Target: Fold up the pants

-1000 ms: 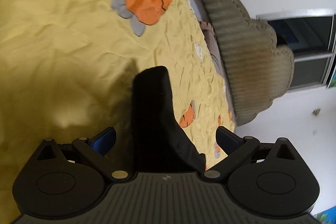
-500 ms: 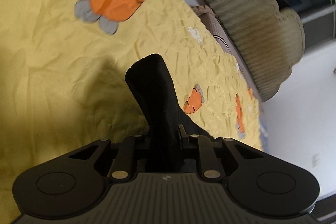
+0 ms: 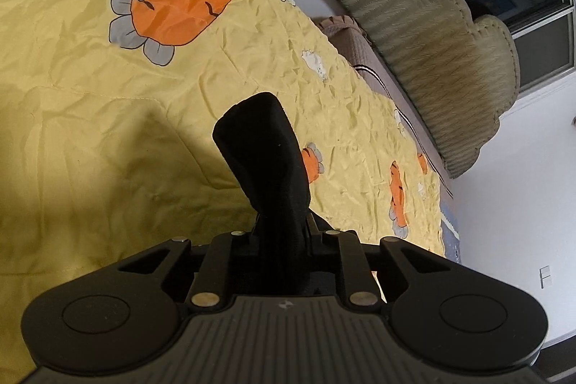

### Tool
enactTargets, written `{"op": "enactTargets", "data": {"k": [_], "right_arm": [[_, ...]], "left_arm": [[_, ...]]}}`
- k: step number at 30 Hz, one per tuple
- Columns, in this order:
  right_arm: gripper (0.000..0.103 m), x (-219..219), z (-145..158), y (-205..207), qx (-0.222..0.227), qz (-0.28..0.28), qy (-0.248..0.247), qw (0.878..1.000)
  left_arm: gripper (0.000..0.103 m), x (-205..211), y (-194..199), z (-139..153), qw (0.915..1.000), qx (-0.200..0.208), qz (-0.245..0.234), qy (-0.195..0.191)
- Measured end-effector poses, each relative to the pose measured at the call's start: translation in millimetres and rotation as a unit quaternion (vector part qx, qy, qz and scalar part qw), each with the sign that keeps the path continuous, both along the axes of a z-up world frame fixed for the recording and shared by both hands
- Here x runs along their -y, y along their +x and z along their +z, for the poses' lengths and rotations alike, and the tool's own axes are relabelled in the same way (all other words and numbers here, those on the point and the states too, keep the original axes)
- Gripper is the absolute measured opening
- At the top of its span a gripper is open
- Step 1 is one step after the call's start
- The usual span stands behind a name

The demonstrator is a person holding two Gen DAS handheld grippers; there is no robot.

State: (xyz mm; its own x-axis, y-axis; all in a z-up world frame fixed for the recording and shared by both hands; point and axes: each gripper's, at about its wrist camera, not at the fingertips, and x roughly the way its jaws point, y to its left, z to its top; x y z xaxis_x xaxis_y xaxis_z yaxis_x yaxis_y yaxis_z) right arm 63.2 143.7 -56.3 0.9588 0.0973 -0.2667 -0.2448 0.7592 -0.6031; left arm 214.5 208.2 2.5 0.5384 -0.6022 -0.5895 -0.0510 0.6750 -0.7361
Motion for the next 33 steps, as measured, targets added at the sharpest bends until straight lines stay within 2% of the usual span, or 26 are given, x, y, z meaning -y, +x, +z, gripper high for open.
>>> {"op": "enactTargets", "data": {"k": [1, 3, 4, 5, 6, 8, 13, 18, 26, 33], "right_arm": [[0.079, -1.7, -0.7, 3.9, 0.004, -0.007, 0.003, 1.0], [0.066, 0.9, 1.1, 10.2, 0.005, -0.017, 0.017, 1.0], [0.041, 4.9, 3.7, 13.3, -0.004, -0.019, 0.029, 0.999], [0.028, 11.1, 7.8, 16.6, -0.023, -0.012, 0.048, 0.998], [0.027, 16.6, 11.0, 17.7, -0.034, -0.007, 0.063, 0.997], [0.016, 22.2, 14.3, 13.6, -0.027, -0.008, 0.062, 0.998], [0.012, 47.6, 34.0, 0.9, -0.027, -0.005, 0.109, 0.994], [0.012, 82.4, 55.8, -13.8, -0.032, -0.01, 0.173, 0.984], [0.012, 127.9, 72.0, -32.5, -0.021, -0.033, 0.224, 0.974], [0.012, 162.4, 72.9, -48.2, -0.01, -0.056, 0.245, 0.968]], "left_arm": [[0.017, 1.0, -0.8, 1.5, 1.0, 0.002, 0.0, 0.004], [0.017, 3.0, -2.1, 4.0, 0.9999, 0.005, -0.003, 0.009], [0.017, 4.2, -2.8, 6.0, 0.9999, 0.007, -0.004, 0.012], [0.017, 6.0, -3.9, 8.6, 0.9998, 0.011, -0.006, 0.016], [0.017, 8.4, -5.8, 12.2, 0.9996, 0.017, -0.009, 0.023], [0.017, 15.2, -9.7, 20.4, 0.9987, 0.032, -0.018, 0.035], [0.017, 36.7, -25.3, 43.2, 0.9949, 0.07, -0.048, 0.054], [0.017, 59.4, -33.8, 57.9, 0.993, 0.085, -0.072, 0.04], [0.017, 103.4, -46.3, 68.9, 0.9896, 0.094, -0.104, 0.034], [0.017, 148.1, -55.5, 72.8, 0.9861, 0.098, -0.127, 0.043]]}}
